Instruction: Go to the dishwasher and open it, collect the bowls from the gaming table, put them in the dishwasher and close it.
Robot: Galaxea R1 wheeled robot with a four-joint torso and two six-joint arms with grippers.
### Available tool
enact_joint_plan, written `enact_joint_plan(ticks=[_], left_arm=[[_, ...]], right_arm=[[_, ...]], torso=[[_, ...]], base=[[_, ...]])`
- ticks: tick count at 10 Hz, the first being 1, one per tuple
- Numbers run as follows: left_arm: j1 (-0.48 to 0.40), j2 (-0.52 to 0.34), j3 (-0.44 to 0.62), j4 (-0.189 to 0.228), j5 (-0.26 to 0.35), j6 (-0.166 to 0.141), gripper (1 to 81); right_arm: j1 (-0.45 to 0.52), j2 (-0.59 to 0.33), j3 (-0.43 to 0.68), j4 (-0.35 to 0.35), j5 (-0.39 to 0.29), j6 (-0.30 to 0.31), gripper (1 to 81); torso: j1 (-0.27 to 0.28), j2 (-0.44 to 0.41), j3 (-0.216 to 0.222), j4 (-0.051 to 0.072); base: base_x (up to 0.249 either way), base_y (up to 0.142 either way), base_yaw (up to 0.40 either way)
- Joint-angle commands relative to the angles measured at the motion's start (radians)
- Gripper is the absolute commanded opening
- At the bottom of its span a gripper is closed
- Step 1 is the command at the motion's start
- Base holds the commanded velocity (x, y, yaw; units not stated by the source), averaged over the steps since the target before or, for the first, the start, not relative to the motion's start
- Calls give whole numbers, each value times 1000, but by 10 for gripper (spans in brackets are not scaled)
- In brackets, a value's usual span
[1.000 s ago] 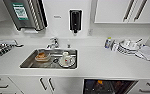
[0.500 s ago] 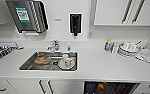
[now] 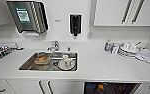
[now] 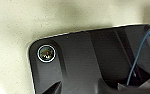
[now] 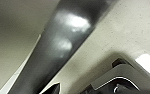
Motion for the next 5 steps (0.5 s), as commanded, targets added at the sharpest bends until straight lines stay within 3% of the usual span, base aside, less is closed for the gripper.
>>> enact_joint_plan(ticks=[1, 5], left_arm=[[-29, -19, 0, 1, 37, 2, 811], [-23, -30, 0, 0, 37, -2, 811]], right_arm=[[141, -80, 41, 59, 10, 42, 811], [272, -114, 131, 56, 11, 45, 811]], torso=[[0, 0, 0, 0], [0, 0, 0, 0]], base=[[0, 0, 0], [0, 0, 0]])
